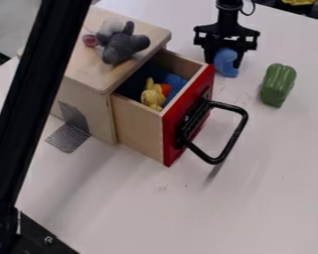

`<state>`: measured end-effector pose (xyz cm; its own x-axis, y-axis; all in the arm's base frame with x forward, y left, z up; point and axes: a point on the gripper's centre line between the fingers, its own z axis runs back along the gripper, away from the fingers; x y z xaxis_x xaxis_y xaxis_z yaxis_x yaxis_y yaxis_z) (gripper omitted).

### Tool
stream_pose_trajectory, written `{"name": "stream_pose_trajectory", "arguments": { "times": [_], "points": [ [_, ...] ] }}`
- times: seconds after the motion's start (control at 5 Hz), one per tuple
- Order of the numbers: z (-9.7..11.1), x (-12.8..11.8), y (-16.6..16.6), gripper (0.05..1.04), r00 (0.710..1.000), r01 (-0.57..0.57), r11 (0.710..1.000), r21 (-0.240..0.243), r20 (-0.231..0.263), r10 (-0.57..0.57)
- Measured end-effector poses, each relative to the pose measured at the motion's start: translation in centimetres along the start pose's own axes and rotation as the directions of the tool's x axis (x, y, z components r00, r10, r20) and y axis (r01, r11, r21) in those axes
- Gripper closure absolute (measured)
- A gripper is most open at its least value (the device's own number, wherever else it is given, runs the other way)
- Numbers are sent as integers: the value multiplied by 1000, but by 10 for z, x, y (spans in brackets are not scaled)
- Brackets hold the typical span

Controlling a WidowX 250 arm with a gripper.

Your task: Move the blue elephant under the drawer.

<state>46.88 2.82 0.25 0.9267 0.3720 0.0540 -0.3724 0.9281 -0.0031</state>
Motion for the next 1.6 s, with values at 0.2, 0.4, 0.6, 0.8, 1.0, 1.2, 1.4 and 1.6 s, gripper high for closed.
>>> {"name": "stream_pose_trajectory", "arguments": {
  "times": [0.2,0.4,0.6,0.8,1.0,1.2,1.4,1.6],
  "points": [
    [-2,-3,1,629,1000,4,1000,5,2,-4],
    [5,-12,1,684,999,32,999,22,6,-32],
    [32,-11,0,698,998,34,999,12,56,-35],
    [79,-11,-5,703,989,46,999,2,142,-46],
    [94,-20,-5,703,988,40,999,-11,148,-38],
    [113,-32,-4,703,988,52,998,-24,147,-48],
    [137,-61,-2,703,985,87,996,-32,151,-81],
    [160,-96,7,703,981,119,991,-58,159,-108]
  ]
}}
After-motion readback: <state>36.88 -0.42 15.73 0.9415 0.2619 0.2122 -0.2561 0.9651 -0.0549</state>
